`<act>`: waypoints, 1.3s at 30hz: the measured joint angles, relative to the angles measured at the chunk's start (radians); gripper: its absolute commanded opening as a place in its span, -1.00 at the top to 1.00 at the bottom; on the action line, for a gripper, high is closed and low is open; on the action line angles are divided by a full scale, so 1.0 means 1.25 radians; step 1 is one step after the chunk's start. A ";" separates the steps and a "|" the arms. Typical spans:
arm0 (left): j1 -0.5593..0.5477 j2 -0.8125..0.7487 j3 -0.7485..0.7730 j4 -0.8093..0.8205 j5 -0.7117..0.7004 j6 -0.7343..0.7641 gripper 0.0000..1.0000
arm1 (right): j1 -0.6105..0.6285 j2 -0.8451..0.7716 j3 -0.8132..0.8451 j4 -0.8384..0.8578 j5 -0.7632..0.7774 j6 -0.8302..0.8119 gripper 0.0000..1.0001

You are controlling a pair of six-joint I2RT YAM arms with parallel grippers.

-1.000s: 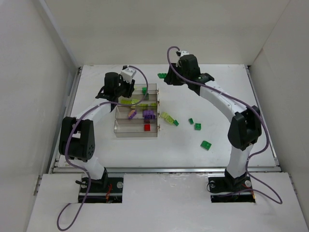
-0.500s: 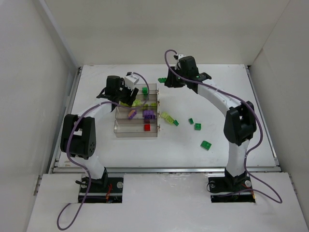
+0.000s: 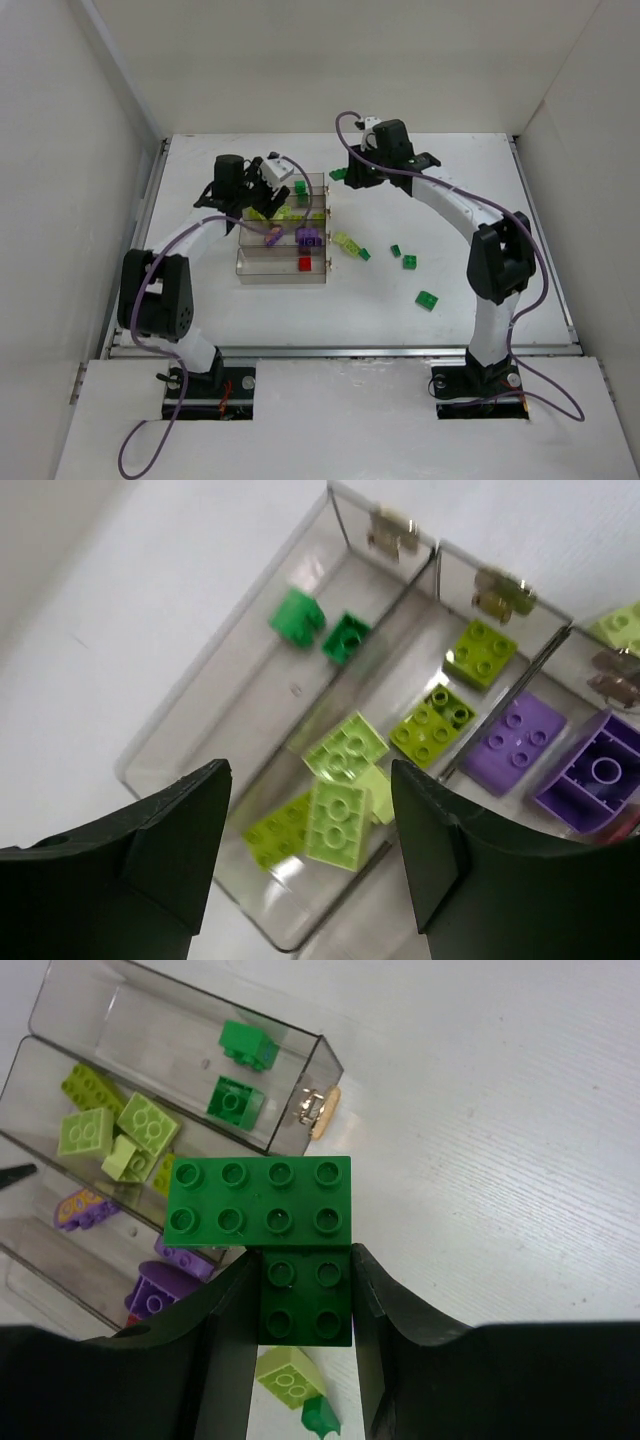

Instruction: Sort the legos into containers by color

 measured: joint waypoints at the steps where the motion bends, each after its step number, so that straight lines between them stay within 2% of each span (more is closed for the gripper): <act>1: -0.002 -0.026 -0.015 0.023 0.016 0.028 -0.25 | 0.000 -0.003 0.000 -0.004 -0.012 -0.010 1.00; 7: -0.074 -0.167 -0.090 0.155 0.091 0.230 -0.37 | 0.001 -0.005 0.015 -0.038 -0.152 -0.031 1.00; 14: -0.133 -0.116 -0.077 0.197 0.149 0.409 -0.32 | 0.017 -0.005 0.033 -0.048 -0.237 -0.023 1.00; 19: -0.137 -0.062 -0.042 0.162 0.167 0.467 -0.12 | 0.034 -0.005 0.034 -0.049 -0.258 -0.016 1.00; 22: -0.140 -0.061 -0.039 0.159 0.175 0.482 0.28 | 0.045 -0.005 0.034 -0.049 -0.260 -0.014 1.00; 23: -0.142 -0.061 -0.036 0.159 0.177 0.482 0.41 | 0.048 -0.005 0.034 -0.049 -0.258 -0.014 1.00; 24: -0.143 -0.061 -0.036 0.151 0.177 0.481 0.67 | 0.049 -0.005 0.034 -0.047 -0.255 -0.014 1.00; 27: -0.143 -0.061 -0.034 0.142 0.164 0.479 0.99 | 0.047 -0.005 0.033 -0.057 -0.253 -0.009 1.00; 33: -0.142 -0.061 -0.031 0.140 0.154 0.422 1.00 | 0.049 -0.005 0.033 -0.063 -0.249 -0.008 1.00; 39: -0.113 -0.037 0.045 0.136 0.132 0.208 1.00 | 0.050 0.008 0.033 -0.073 -0.240 -0.008 1.00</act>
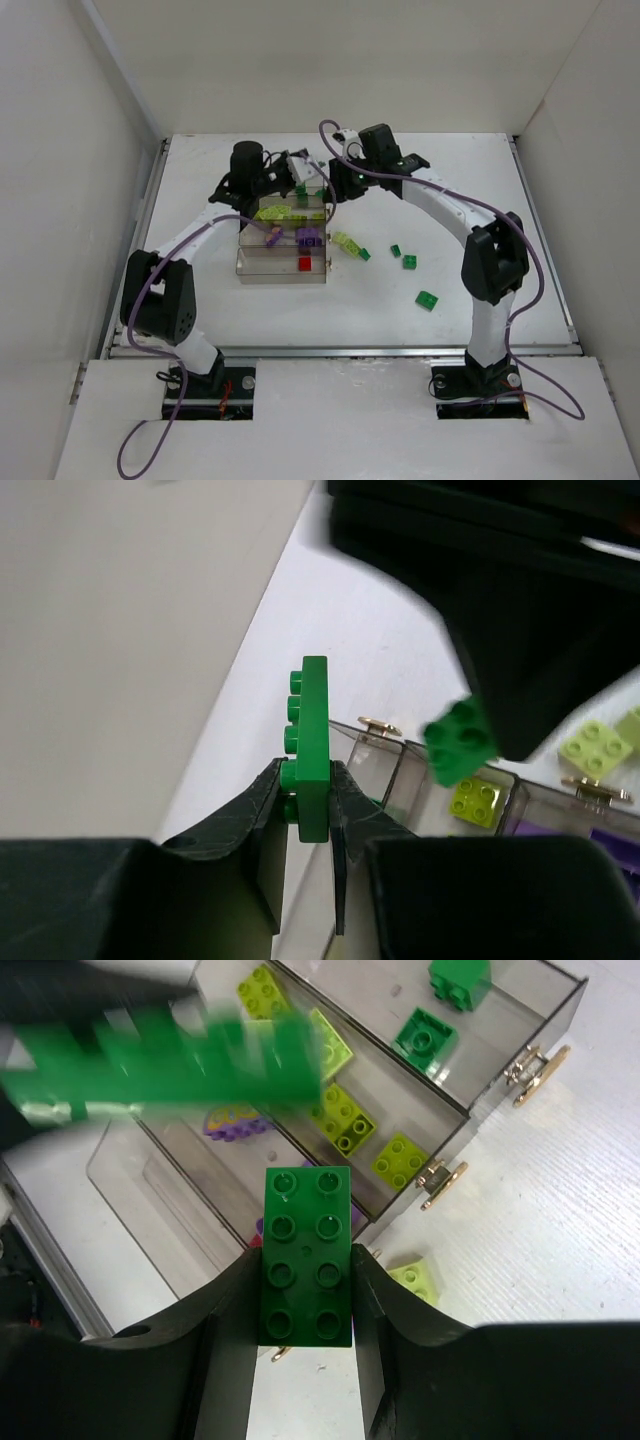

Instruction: Sort the legos into containers by color

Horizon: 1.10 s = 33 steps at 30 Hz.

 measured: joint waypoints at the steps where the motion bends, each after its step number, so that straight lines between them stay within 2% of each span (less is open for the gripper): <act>1: 0.012 0.009 0.016 0.001 -0.008 -0.045 1.00 | 0.000 0.005 -0.002 -0.001 0.003 0.000 1.00; 5: 0.078 0.059 0.060 0.010 -0.073 -0.214 1.00 | -0.001 0.022 -0.009 -0.012 0.016 0.003 1.00; 8: 0.118 0.103 0.062 -0.001 -0.125 -0.287 1.00 | -0.006 0.027 -0.017 -0.016 0.023 0.007 1.00; 12: 0.144 0.171 0.078 -0.040 -0.162 -0.302 1.00 | -0.008 0.027 -0.017 -0.017 0.035 0.009 1.00; 17: 0.153 0.239 0.093 -0.075 -0.179 -0.255 1.00 | -0.009 0.027 -0.017 -0.017 0.046 0.009 1.00; 20: 0.155 0.249 0.102 -0.089 -0.182 -0.230 0.54 | -0.009 0.027 -0.017 -0.017 0.049 0.009 1.00; 22: 0.155 0.251 0.109 -0.096 -0.182 -0.217 0.13 | -0.009 0.027 -0.017 -0.017 0.049 0.009 1.00; 23: 0.155 0.251 0.114 -0.100 -0.181 -0.210 -0.24 | -0.009 0.027 -0.017 -0.017 0.049 0.009 1.00; 24: 0.155 0.251 0.118 -0.103 -0.178 -0.204 -0.46 | -0.009 0.027 -0.017 -0.017 0.049 0.009 1.00; 26: 0.155 0.251 0.128 -0.108 -0.173 -0.204 -0.79 | -0.009 0.027 -0.017 -0.017 0.049 0.009 1.00; 28: 0.155 0.251 0.137 -0.110 -0.171 -0.205 -0.87 | -0.009 0.027 -0.017 -0.018 0.049 0.009 1.00; 33: 0.159 0.248 0.160 -0.127 -0.141 -0.182 -0.65 | -0.017 0.027 -0.013 -0.036 0.047 0.003 1.00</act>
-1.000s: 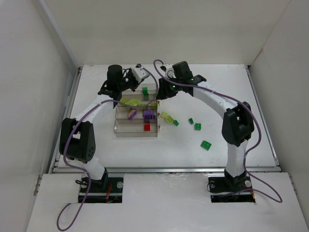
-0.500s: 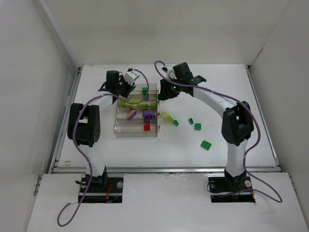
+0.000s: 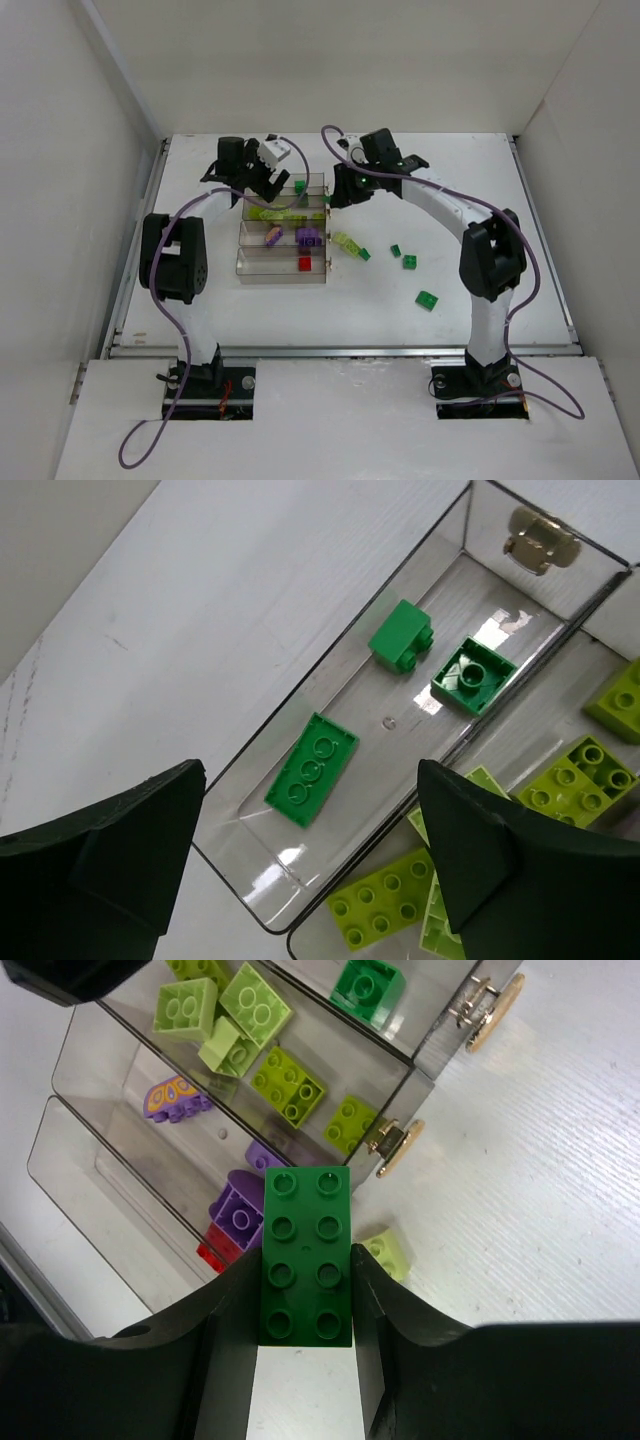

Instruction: Sort the legos into containers by color

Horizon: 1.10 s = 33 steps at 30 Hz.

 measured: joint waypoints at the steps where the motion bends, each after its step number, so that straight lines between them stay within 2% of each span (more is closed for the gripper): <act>1: 0.002 -0.003 0.001 -0.004 0.017 0.015 -0.63 | -0.004 0.001 0.004 -0.009 -0.004 -0.001 1.00; 5: 0.002 -0.044 -0.017 -0.014 0.093 0.143 -0.50 | -0.031 0.012 0.053 -0.042 -0.020 -0.003 1.00; 10: -0.041 -0.187 -0.127 0.010 0.180 0.360 -0.30 | -0.051 0.013 0.089 -0.047 -0.053 0.003 1.00; 14: -0.115 -0.254 -0.178 0.053 0.230 0.456 -0.33 | -0.044 0.013 0.090 -0.048 -0.079 0.009 1.00; 21: -0.186 -0.257 -0.182 0.071 0.262 0.540 -0.35 | -0.012 0.013 0.090 -0.046 -0.104 0.013 1.00; 27: -0.193 -0.247 -0.182 0.063 0.263 0.566 -0.12 | -0.001 0.013 0.090 -0.041 -0.099 0.013 1.00; 31: -0.194 -0.236 -0.181 0.037 0.258 0.588 -0.12 | 0.000 0.013 0.090 -0.040 -0.099 0.018 1.00; 33: -0.195 -0.232 -0.181 0.009 0.257 0.609 -0.19 | 0.001 0.013 0.090 -0.040 -0.099 0.019 1.00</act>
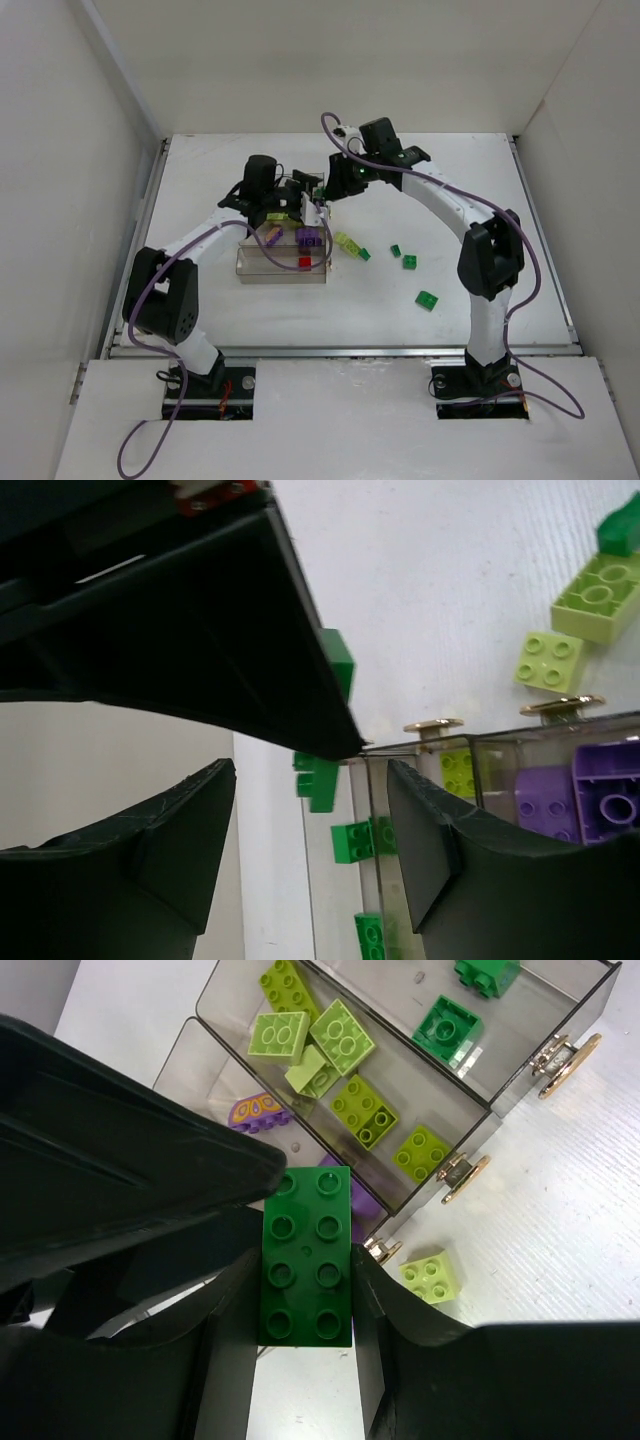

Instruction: Sort the legos into containers by color

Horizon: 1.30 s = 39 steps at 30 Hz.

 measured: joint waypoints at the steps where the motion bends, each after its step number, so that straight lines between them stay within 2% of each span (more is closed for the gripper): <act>1: -0.001 0.001 0.000 -0.014 -0.001 0.010 -0.21 | 0.000 0.000 0.000 0.000 0.000 0.000 1.00; 5: -0.002 0.005 0.000 -0.032 -0.003 0.016 -0.17 | 0.003 0.000 0.000 0.000 -0.002 0.001 1.00; 10: -0.003 0.014 0.000 -0.016 -0.023 -0.009 0.13 | 0.013 -0.005 -0.003 -0.002 -0.022 -0.016 1.00; 11: -0.003 0.014 0.000 -0.013 -0.027 -0.013 0.31 | 0.016 -0.008 -0.005 -0.002 -0.029 -0.021 1.00; 14: -0.003 0.014 0.000 -0.010 -0.035 -0.024 0.59 | 0.025 -0.016 -0.011 0.001 -0.037 -0.038 1.00; 15: -0.003 0.014 0.000 -0.012 -0.036 -0.028 0.77 | 0.025 -0.020 -0.012 0.002 -0.038 -0.042 1.00; 18: -0.003 0.014 0.000 -0.013 -0.038 -0.018 1.00 | 0.020 -0.025 -0.013 0.002 -0.040 -0.036 1.00; 20: -0.005 0.014 0.000 -0.007 -0.041 -0.021 1.00 | 0.018 -0.026 -0.013 0.002 -0.043 -0.035 0.37; 22: -0.007 0.014 0.000 -0.007 -0.042 -0.029 1.00 | 0.018 -0.026 -0.013 0.002 -0.042 -0.036 -0.13; 23: -0.007 0.014 0.000 -0.004 -0.045 -0.042 1.00 | 0.019 -0.026 -0.014 -0.001 -0.043 -0.040 -0.63; 25: -0.006 0.014 0.000 -0.002 -0.056 -0.075 1.00 | 0.020 -0.027 -0.016 -0.014 -0.035 -0.049 -1.00; 32: 0.036 0.016 0.000 0.018 -0.062 -0.305 1.00 | 0.006 -0.028 -0.033 0.016 0.005 0.017 -1.00; 37: 0.089 0.043 0.011 0.013 -0.080 -0.462 1.00 | -0.060 -0.043 -0.098 0.058 0.060 0.098 -1.00; 39: 0.121 0.093 0.052 -0.005 -0.099 -0.510 1.00 | -0.084 -0.046 -0.107 0.062 0.087 0.114 -1.00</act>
